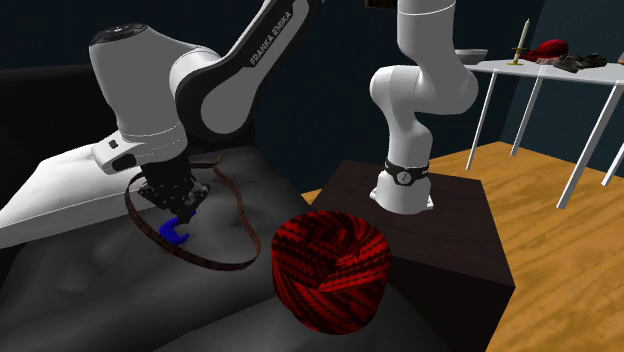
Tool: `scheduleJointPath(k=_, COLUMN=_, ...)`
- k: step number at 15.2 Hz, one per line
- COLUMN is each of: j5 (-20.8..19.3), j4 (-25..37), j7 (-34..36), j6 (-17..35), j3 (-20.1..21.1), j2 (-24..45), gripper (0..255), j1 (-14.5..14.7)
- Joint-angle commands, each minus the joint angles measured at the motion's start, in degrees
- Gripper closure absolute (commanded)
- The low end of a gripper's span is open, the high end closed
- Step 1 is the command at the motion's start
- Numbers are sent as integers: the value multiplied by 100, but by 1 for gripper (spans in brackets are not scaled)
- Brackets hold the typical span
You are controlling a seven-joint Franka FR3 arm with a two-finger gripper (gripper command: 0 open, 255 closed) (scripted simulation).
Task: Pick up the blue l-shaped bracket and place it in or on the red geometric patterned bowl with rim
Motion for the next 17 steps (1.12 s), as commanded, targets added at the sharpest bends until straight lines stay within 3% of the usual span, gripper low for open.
scheduleJointPath(k=1, j5=0, j4=0, j7=0, j6=0, j3=0, j2=0, gripper=255, j1=0)
scheduleJointPath(k=2, j5=0, j4=0, j7=0, j6=0, j3=0, j2=0, gripper=255, j1=0)
scheduleJointPath(k=3, j5=0, j4=0, j7=0, j6=0, j3=0, j2=0, gripper=0, j1=0)
scheduleJointPath(k=9, j5=1418, j4=1122, j7=-1891, j6=-365, j3=505, j2=789, gripper=0, j1=-1509)
scheduleJointPath(k=10, j5=1521, j4=1248, j7=-2026, j6=-427, j3=555, j2=876, gripper=0, j1=-1639)
scheduleJointPath(k=17, j5=1673, j4=1153, j7=-2119, j6=-32, j3=668, j2=1189, gripper=0, j1=-1716)
